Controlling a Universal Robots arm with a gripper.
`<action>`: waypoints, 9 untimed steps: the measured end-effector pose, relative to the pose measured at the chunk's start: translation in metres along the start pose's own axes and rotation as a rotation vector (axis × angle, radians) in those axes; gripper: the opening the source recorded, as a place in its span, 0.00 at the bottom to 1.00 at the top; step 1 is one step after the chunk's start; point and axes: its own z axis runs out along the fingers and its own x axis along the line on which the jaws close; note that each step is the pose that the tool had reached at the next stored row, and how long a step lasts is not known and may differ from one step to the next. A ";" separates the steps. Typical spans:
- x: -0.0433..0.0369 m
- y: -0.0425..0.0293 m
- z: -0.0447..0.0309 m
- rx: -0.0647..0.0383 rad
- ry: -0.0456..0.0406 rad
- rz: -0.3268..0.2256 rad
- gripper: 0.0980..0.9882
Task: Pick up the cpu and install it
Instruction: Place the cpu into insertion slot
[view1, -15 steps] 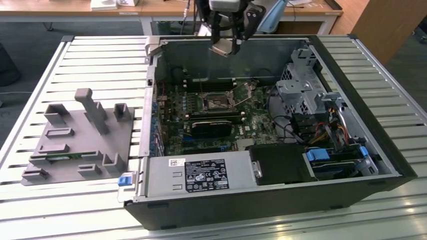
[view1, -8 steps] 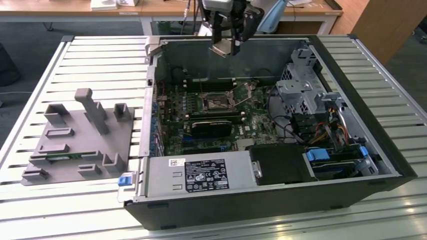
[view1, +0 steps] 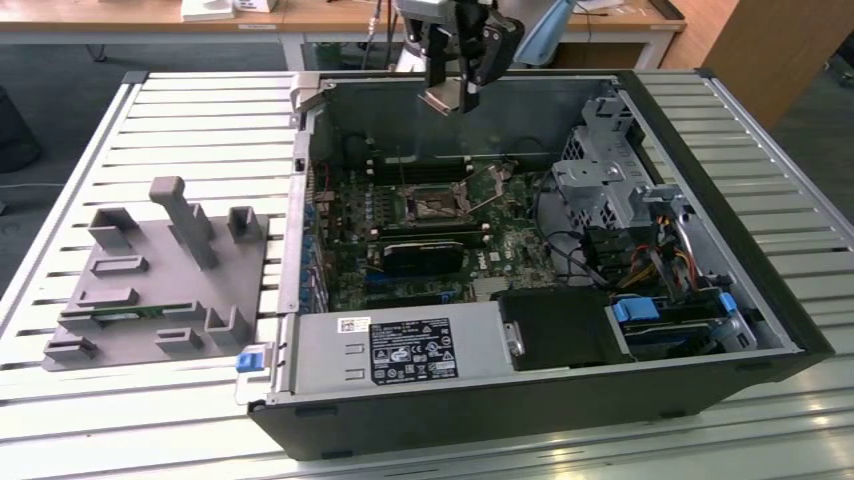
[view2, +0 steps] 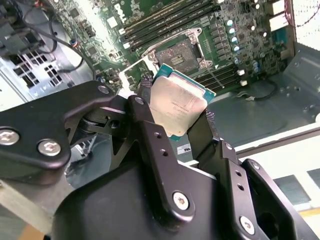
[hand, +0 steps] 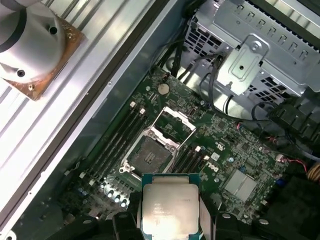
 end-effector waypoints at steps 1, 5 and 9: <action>0.0000 0.0000 0.0001 0.000 -0.0007 0.013 0.50; 0.0001 0.0000 0.0005 0.001 -0.0035 0.064 0.50; 0.0001 0.0000 0.0009 0.002 -0.0064 0.117 0.50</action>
